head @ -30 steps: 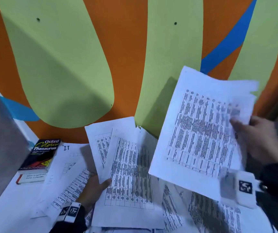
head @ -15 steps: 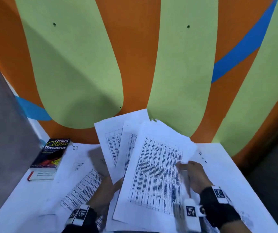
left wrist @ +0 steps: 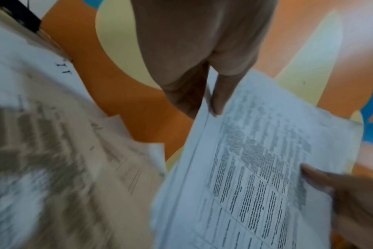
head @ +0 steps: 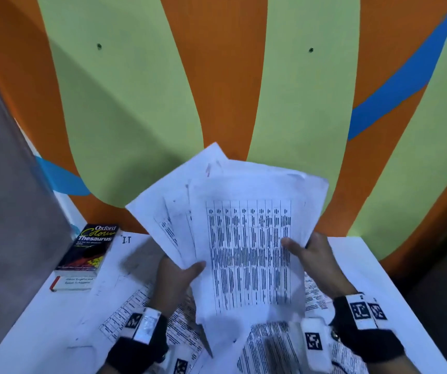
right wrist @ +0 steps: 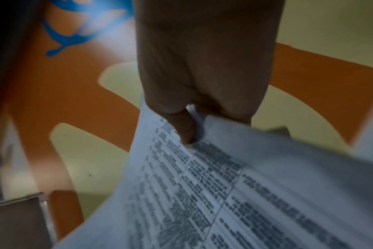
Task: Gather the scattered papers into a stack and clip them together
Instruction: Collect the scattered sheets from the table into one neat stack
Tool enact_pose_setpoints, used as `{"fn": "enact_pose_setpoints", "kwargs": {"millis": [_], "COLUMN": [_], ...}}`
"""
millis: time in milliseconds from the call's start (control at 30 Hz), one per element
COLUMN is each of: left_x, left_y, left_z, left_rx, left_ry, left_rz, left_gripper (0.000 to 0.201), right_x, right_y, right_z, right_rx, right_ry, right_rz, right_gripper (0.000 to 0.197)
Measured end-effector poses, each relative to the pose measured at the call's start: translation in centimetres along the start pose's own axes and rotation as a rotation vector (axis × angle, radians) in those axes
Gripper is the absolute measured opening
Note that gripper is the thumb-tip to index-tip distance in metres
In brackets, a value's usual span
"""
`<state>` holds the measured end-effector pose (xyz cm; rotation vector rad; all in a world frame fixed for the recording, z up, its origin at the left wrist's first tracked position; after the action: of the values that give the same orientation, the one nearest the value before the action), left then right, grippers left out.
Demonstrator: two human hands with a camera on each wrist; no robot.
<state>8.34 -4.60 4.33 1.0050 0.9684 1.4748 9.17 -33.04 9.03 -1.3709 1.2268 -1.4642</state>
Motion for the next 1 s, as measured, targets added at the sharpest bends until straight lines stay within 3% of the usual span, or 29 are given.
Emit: {"fn": "enact_pose_setpoints", "kwargs": {"millis": [67,133,233,333,433,467,533,633,800,933,1000], "left_x": [0.1,0.0,-0.8,-1.8,-1.9,-1.8,-1.5,-1.7,-2.2,-1.6,-1.5], "left_y": [1.9,2.6,2.5,2.3,3.1,3.5,4.0,3.3,1.8,2.4,2.6], "left_z": [0.8,1.7,2.6,3.2,3.5,3.6,3.7,2.7,1.5,3.2,3.5], "left_rx": [-0.033,-0.044,-0.034,-0.027,-0.066,-0.068,-0.098,-0.066,-0.016,-0.013,-0.015], "left_ry": [-0.057,-0.127,-0.232,-0.175,-0.099,-0.099,-0.087,-0.087,0.074,0.143,0.118], "left_rz": [-0.020,-0.030,0.010,0.072,0.116,0.101,0.048,0.030,0.032,0.009,0.015], "left_gripper": [0.012,0.038,0.048,0.030,0.051,0.051,0.031,0.046,0.035,0.073,0.067], "right_x": [0.6,0.8,-0.6,-2.2,-1.7,-1.3,-0.4,-0.3,-1.6,-1.2,-1.3], "right_y": [-2.0,-3.1,-3.4,-3.5,-4.7,-5.0,-5.0,-2.8,-0.9,-3.3,-3.2], "right_z": [-0.2,-0.1,0.1,0.3,0.1,0.0,0.0,0.0,-0.8,-1.1,-1.0], "right_rx": [0.083,0.109,0.116,0.113,0.177,0.193,0.216,0.146,0.162,0.251,0.241], "right_ry": [-0.034,-0.072,-0.163,-0.139,-0.003,0.020,0.030,0.003,0.051,0.104,0.080], "right_rz": [-0.039,-0.004,0.030,-0.015,0.011,0.067,0.178,0.187,0.061,0.112,0.129], "right_gripper": [0.011,0.027,0.049,0.051,0.035,0.036,0.046,0.056,0.031,0.027,0.036]}}
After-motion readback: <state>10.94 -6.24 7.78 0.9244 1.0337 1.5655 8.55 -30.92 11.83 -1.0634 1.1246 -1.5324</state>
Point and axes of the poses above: each hand's wrist, its own z-axis towards the middle knuckle, its own x-axis out of the back of the hand, y = z × x, the point moved 6 cm from there along z, towards the middle knuckle, and after that the axes turned 12 degrees about -x, right-handed, at the moved point
